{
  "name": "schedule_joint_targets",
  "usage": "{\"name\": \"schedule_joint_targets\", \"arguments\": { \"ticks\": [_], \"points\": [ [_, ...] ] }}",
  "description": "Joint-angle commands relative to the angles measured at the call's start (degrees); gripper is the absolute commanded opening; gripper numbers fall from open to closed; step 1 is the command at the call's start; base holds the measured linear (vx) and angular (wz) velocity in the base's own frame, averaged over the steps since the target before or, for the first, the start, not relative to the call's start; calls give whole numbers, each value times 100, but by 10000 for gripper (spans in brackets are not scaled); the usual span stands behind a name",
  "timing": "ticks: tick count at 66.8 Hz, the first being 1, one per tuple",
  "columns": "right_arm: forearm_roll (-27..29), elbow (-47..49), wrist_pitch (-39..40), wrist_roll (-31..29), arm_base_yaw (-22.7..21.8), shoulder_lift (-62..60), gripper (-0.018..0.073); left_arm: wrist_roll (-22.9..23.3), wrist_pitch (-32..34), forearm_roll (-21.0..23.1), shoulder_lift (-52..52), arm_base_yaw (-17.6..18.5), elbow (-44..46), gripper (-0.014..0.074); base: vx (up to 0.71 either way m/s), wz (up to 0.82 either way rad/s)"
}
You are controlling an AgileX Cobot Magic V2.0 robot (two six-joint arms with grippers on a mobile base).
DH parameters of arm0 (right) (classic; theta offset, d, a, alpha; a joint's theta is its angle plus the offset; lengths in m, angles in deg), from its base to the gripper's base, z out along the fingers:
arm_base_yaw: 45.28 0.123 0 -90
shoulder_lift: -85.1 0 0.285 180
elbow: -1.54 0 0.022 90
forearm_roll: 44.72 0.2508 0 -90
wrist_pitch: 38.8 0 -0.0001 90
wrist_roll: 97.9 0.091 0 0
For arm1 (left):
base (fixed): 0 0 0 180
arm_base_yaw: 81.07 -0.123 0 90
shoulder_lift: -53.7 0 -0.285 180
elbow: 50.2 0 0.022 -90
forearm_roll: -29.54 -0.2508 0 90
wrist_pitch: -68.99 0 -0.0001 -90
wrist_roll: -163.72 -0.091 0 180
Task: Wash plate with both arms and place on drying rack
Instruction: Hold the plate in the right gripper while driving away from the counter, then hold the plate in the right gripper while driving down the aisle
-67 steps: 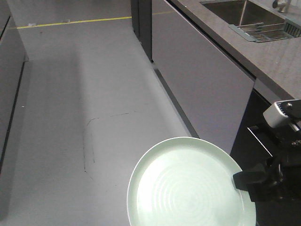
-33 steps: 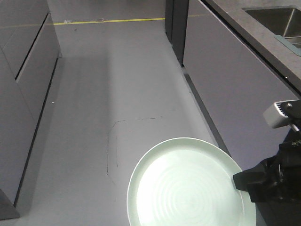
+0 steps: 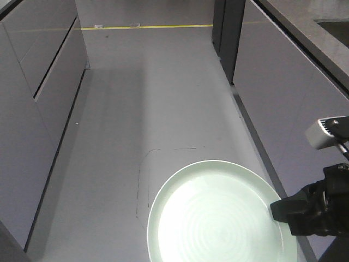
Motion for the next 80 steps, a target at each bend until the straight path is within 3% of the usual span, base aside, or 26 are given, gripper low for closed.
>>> {"name": "schedule_joint_targets", "arguments": {
  "ticks": [1,80],
  "points": [
    [242,149,161,-50,-10,-72,-4,10,422,9,-79,27,141,-6,23,11],
    [242,149,161,-50,-10,-72,-4,10,422,9,-79,27,141,-6,27,9]
  ]
}}
